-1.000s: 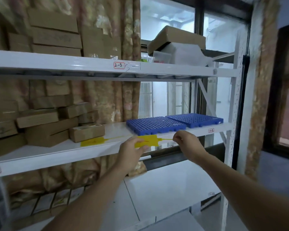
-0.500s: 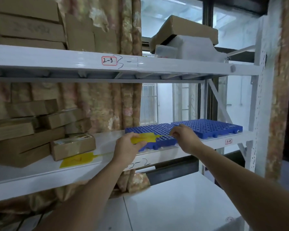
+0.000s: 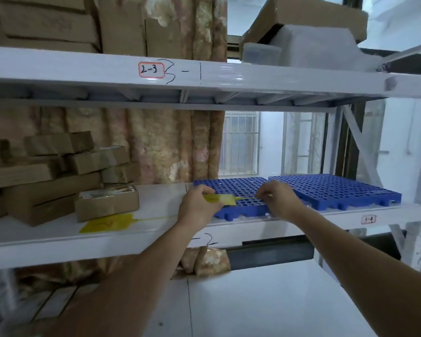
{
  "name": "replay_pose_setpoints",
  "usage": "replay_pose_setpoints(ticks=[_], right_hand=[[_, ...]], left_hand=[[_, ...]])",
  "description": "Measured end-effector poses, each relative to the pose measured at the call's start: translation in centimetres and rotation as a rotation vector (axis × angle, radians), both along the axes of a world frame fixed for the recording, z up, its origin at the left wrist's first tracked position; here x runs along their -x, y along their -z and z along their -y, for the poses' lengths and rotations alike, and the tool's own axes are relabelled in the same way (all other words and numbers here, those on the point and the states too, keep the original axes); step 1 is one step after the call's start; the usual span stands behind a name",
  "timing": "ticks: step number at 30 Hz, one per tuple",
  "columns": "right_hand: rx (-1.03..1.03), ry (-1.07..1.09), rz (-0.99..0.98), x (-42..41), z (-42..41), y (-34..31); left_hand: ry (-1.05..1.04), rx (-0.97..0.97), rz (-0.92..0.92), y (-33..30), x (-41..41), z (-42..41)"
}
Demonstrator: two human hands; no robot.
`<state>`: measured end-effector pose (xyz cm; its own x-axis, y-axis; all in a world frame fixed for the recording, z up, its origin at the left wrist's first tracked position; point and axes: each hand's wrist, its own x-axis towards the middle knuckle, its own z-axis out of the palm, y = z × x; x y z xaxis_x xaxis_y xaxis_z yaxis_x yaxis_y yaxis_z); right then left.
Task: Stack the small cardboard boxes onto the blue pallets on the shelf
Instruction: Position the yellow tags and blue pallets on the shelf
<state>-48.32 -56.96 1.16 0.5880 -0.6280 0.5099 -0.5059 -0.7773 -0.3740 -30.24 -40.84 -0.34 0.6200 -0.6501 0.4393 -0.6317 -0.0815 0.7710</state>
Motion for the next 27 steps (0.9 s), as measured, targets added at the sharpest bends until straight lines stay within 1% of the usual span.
replay_pose_setpoints(ticks=[8, 11, 14, 17, 21, 24, 27], right_hand=[[-0.026, -0.112, -0.014, 0.6, 1.2, 0.7], [0.047, -0.128, 0.036, 0.6, 1.2, 0.6], [0.117, -0.183, 0.098, -0.7, -0.2, -0.9], [0.168, -0.273, 0.000, -3.4, -3.3, -2.4], [0.156, -0.353, -0.164, -7.8, -8.5, -2.9], [0.158, -0.371, -0.243, -10.7, -12.3, -2.3], [0.189, -0.376, -0.293, -13.5, -15.4, -1.6]], left_hand=[[-0.078, -0.070, 0.075, 1.0, 1.1, 0.4], [-0.106, -0.063, 0.132, 0.4, 1.4, -0.4], [-0.153, -0.079, 0.208, -0.8, 0.8, -3.3], [-0.240, -0.202, 0.303, -1.7, -1.0, -8.0], [-0.333, -0.378, 0.339, -1.8, -4.5, -15.0], [-0.362, -0.424, 0.347, -1.0, -7.5, -19.5], [-0.388, -0.512, 0.349, -0.2, -10.4, -22.6]])
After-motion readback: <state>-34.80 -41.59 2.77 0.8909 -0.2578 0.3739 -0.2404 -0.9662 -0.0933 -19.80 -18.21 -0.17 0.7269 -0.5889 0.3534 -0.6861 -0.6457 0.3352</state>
